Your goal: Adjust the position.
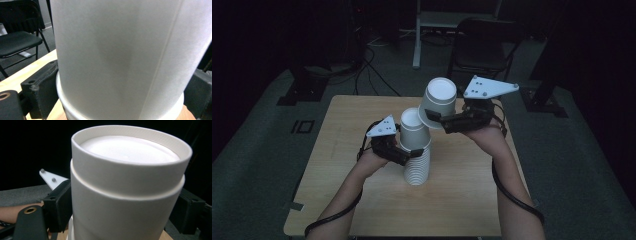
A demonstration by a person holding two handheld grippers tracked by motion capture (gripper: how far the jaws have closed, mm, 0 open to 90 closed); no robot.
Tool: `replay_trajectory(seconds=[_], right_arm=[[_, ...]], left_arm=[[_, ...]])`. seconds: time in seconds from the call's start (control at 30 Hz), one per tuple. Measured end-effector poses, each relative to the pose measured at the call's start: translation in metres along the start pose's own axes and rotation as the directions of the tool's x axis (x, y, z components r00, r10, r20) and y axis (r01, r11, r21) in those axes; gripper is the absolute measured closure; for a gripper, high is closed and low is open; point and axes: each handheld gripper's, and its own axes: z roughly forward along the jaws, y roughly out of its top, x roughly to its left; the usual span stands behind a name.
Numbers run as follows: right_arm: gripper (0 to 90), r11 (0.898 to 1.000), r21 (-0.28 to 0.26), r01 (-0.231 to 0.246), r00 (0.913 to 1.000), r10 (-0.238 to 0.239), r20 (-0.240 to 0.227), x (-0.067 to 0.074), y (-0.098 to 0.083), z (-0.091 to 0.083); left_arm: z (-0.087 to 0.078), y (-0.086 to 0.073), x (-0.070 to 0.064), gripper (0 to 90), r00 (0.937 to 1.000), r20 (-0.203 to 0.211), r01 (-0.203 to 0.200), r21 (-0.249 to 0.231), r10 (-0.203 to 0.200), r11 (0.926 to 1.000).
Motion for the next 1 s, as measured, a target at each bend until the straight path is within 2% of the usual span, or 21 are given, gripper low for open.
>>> replay_trajectory(seconds=[0.13, 0.37, 0.73, 0.9, 1.0], right_arm=[[17.9, 1.0, -0.001, -0.017, 0.9998, 0.017, -0.012, -0.002, -0.01, -0.007], [17.9, 0.999, -0.004, -0.041, 0.9991, 0.041, 0.007, -0.005, -0.029, -0.021], [17.9, 0.997, 0.024, -0.074, 0.9961, 0.073, 0.049, -0.008, -0.062, -0.041], [17.9, 0.995, 0.034, -0.099, 0.9934, 0.097, 0.061, -0.009, -0.075, -0.045], [17.9, 0.993, 0.035, -0.109, 0.9922, 0.107, 0.065, -0.01, -0.081, -0.047]], left_arm=[[0.0, 0.0, 0.0, 4.9, 1.0, -0.001, 0.002, -0.001, -0.002, 1.0], [0.0, 0.0, 0.0, 4.8, 1.0, 0.0, 0.0, 0.003, 0.0, 1.0], [0.0, 0.0, 0.0, 3.9, 1.0, 0.001, -0.003, -0.005, 0.003, 1.0], [0.0, 0.001, -0.002, 2.1, 0.9997, -0.017, -0.02, 0.016, 0.02, 0.9997], [-0.004, 0.002, -0.002, 0.1, 0.9995, -0.027, -0.014, 0.006, 0.014, 0.9999]])
